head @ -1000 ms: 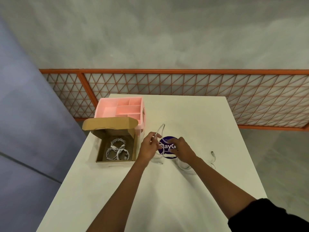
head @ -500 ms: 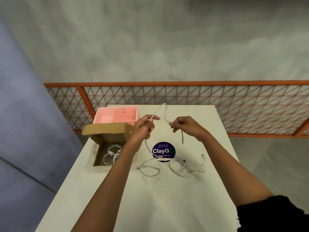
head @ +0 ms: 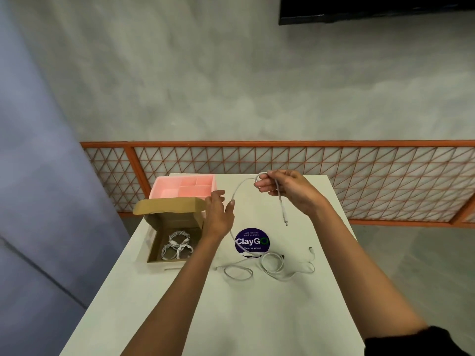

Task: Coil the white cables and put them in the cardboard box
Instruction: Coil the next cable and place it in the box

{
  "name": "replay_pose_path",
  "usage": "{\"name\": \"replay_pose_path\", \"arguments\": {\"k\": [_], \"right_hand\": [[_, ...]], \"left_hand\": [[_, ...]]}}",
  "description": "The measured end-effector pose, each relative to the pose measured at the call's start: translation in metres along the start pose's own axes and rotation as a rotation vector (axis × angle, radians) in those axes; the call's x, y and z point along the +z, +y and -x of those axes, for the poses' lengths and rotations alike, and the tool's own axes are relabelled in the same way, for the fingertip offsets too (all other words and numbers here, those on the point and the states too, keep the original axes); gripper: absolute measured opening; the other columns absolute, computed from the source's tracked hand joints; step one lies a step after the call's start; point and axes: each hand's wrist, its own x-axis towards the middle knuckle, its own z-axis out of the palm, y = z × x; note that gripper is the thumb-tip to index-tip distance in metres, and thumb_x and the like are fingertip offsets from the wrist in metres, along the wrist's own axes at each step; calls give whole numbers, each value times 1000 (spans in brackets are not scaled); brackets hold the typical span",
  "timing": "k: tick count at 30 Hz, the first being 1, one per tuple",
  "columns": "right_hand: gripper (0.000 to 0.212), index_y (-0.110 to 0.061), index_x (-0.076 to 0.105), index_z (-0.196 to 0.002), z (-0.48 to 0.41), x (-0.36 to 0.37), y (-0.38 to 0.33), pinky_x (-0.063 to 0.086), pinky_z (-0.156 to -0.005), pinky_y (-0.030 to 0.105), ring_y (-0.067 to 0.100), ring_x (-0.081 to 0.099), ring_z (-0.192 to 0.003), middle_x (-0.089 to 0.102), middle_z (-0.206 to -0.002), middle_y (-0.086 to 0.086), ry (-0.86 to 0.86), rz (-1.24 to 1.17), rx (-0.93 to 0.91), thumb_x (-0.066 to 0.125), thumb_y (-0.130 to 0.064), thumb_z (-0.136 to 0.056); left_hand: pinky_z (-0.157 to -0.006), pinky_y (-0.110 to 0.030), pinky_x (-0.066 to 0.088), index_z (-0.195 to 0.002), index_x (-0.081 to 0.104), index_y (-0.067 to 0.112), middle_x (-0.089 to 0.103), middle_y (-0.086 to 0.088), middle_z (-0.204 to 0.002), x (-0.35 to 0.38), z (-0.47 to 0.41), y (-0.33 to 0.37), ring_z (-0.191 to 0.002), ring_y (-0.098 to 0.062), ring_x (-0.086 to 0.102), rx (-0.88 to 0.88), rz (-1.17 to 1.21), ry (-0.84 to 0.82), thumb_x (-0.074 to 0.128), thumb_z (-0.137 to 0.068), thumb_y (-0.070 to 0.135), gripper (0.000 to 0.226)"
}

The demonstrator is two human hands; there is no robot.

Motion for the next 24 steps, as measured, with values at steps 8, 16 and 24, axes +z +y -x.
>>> {"name": "replay_pose_path", "arguments": {"k": [8, 16, 24], "right_hand": [[30, -2, 53, -112, -4, 28, 9, 35, -103, 33, 14, 61, -110, 74, -102, 1, 11, 116, 17, 50, -28, -98], [35, -8, 56, -102, -8, 33, 2, 44, -82, 29, 17, 65, -92, 69, -95, 5, 165, 297, -16, 49, -42, -96], [58, -18, 64, -115, 5, 29, 9, 34, -102, 27, 9, 56, -115, 67, -114, -3, -130, 224, -40, 24, -56, -97]], "left_hand": [[-83, -31, 52, -106, 61, 10, 72, -5, -88, -8, 20, 37, -84, -18, 69, -58, 366, -495, 26, -100, 48, 52], [-57, -15, 35, -87, 54, 17, 52, 6, -66, -26, 7, 41, -57, 1, 42, 205, 259, -555, 35, -104, 19, 26], [-77, -15, 49, -95, 55, 5, 63, -4, -76, -52, -9, 64, -72, -5, 62, 265, 511, -429, 29, -104, 12, 28]]}}
